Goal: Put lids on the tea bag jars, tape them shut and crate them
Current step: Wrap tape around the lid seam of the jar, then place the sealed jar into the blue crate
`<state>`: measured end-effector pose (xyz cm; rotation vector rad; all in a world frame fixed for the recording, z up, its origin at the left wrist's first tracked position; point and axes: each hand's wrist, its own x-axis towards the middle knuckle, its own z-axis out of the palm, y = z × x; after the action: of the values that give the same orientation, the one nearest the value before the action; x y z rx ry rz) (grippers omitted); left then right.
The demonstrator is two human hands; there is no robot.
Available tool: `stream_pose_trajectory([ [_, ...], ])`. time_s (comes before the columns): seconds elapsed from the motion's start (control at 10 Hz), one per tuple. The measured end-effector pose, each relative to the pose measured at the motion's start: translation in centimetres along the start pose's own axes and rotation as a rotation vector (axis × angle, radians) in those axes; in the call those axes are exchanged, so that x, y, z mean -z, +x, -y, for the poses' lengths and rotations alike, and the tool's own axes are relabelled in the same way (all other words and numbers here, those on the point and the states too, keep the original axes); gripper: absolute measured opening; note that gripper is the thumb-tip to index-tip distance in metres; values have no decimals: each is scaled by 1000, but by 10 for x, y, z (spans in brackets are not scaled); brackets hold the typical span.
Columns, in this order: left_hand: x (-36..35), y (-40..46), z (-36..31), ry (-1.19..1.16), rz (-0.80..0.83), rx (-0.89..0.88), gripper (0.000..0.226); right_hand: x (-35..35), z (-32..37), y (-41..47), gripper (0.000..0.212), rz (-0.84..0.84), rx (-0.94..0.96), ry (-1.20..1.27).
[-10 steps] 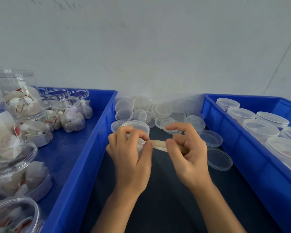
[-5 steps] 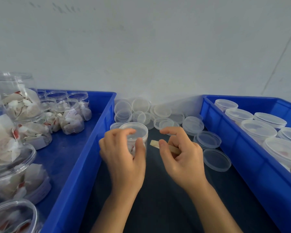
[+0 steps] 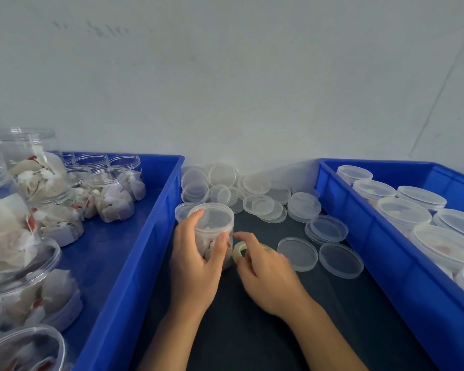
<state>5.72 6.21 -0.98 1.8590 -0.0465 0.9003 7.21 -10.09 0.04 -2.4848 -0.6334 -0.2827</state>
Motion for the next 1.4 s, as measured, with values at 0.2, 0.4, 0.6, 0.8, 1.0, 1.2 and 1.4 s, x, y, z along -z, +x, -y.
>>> stream_pose_trajectory([
  [0.2, 1, 1, 0, -1, 12, 10, 58, -1, -4, 2, 42, 69, -65, 96],
  [0.4, 3, 0, -5, -15, -12, 26, 60, 13, 5, 4, 57, -32, -67, 90],
  [0.6, -7, -2, -7, -24, 10, 94, 71, 35, 30, 18, 78, 34, 7, 337],
  [0.8, -16, 6, 8, -70, 51, 94, 93, 50, 27, 45, 91, 110, 19, 250],
  [1.0, -32, 22, -12, -198, -39, 75, 114, 84, 26, 82, 91, 118, 47, 188],
  [1.2, -89, 50, -59, -292, 91, 172, 75, 144, -8, 132, 79, -4, -93, 109],
  [1.4, -193, 113, -86, -212, 236, 125, 77, 208, -82, 178, 81, -179, -263, 2],
])
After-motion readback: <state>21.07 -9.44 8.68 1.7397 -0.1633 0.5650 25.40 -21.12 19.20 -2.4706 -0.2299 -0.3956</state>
